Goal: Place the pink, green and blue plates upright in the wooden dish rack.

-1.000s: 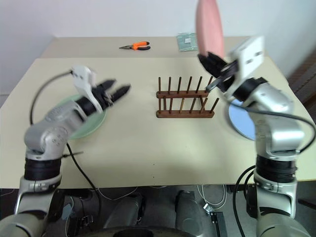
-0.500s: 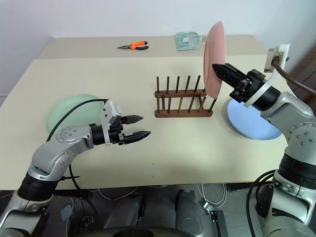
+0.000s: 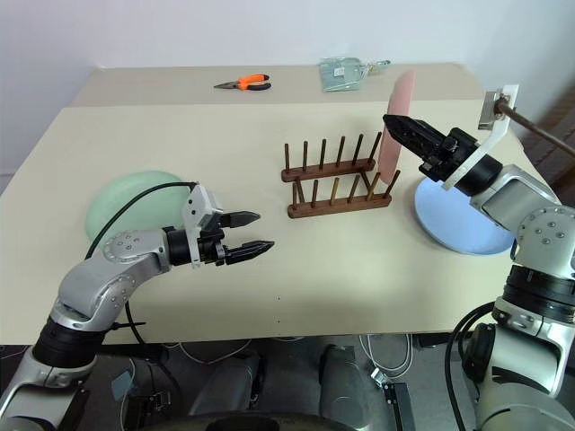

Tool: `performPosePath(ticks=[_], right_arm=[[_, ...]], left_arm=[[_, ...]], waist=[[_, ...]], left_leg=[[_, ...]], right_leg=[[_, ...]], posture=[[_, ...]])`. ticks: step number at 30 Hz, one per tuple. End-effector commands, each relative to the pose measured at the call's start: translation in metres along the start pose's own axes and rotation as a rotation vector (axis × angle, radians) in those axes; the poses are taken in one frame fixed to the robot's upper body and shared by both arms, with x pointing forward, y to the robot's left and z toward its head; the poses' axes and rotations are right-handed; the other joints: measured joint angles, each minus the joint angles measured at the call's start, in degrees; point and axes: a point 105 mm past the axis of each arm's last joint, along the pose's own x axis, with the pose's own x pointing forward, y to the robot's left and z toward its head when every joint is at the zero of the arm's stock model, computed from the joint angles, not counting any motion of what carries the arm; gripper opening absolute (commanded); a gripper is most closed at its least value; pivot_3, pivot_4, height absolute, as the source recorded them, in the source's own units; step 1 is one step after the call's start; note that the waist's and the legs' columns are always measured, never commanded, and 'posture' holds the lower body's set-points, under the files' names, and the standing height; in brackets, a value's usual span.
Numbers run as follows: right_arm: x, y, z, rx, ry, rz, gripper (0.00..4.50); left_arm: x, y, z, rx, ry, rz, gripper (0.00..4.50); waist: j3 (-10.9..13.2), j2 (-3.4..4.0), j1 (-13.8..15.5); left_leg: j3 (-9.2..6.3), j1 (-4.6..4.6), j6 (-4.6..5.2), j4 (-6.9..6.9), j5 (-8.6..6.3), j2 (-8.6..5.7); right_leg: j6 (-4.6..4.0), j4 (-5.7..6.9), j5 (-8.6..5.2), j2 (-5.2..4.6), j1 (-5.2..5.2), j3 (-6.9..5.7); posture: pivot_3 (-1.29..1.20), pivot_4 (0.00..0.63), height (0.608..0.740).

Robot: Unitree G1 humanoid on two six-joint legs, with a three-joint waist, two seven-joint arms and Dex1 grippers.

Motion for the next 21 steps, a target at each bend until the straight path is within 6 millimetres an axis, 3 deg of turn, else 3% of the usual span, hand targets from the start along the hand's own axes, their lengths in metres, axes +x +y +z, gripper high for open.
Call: performPosePath(ticks=[1,14,21], right_arm=[[-0.001,0.016,0.007,-0.080,-0.012,0.054,4.46],[-0.001,-0.004,-0.008,-0.096,0.040,-0.044,4.46],[-0.003,-0.007,-0.006,-0.128,0.036,-0.061,4.46]], left_arm=[[0.000,-0.003,0.007,0.025,-0.024,-0.001,3.57],[0.002,-0.001,0.010,0.027,-0.036,0.007,3.57],[0.001,-0.002,0.008,0.023,-0.029,0.005,3.57]], waist=[[0.00,0.00,0.03],[0.00,0.00,0.01],[0.00,0.00,0.02]], left_leg=[[0.00,0.00,0.00,0.00,0.00,0.00],[0.00,0.00,0.00,0.00,0.00,0.00],[0.00,0.00,0.00,0.01,0.00,-0.01]], right_leg=[[0.00,0.00,0.00,0.00,0.00,0.00],[0.00,0.00,0.00,0.00,0.00,-0.01],[0.00,0.00,0.00,0.00,0.00,-0.01]], posture=[[0.00,0.150,0.740],[0.00,0.150,0.740],[0.00,0.150,0.740]])
